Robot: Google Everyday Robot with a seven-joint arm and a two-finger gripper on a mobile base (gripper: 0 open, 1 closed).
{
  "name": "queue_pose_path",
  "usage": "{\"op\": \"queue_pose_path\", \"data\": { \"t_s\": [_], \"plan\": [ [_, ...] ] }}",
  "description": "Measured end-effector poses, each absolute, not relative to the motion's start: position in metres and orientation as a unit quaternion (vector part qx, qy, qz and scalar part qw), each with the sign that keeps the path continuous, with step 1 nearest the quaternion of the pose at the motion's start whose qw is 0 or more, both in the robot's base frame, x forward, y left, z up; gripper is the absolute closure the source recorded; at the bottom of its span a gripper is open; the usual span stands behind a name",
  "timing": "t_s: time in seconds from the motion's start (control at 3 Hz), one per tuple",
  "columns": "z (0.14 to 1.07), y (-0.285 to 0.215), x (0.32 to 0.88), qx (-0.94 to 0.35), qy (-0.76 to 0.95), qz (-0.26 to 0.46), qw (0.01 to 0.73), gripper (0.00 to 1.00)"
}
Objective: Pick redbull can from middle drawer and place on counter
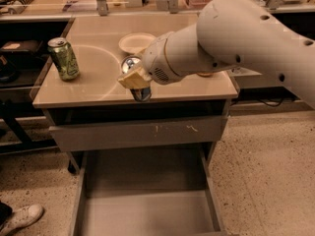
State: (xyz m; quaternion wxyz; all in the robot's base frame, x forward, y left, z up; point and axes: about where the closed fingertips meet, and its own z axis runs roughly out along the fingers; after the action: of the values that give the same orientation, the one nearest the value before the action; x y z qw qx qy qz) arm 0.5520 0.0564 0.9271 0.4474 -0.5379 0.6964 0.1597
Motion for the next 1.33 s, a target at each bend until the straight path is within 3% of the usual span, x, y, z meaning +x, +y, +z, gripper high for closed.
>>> {"op": "queue_pose_path", "data": {
  "t_s": [1.33],
  "plan": [
    [0.949,0.077,0.619,-0.516,0.667,0.304,0.442,1.00]
  ]
}}
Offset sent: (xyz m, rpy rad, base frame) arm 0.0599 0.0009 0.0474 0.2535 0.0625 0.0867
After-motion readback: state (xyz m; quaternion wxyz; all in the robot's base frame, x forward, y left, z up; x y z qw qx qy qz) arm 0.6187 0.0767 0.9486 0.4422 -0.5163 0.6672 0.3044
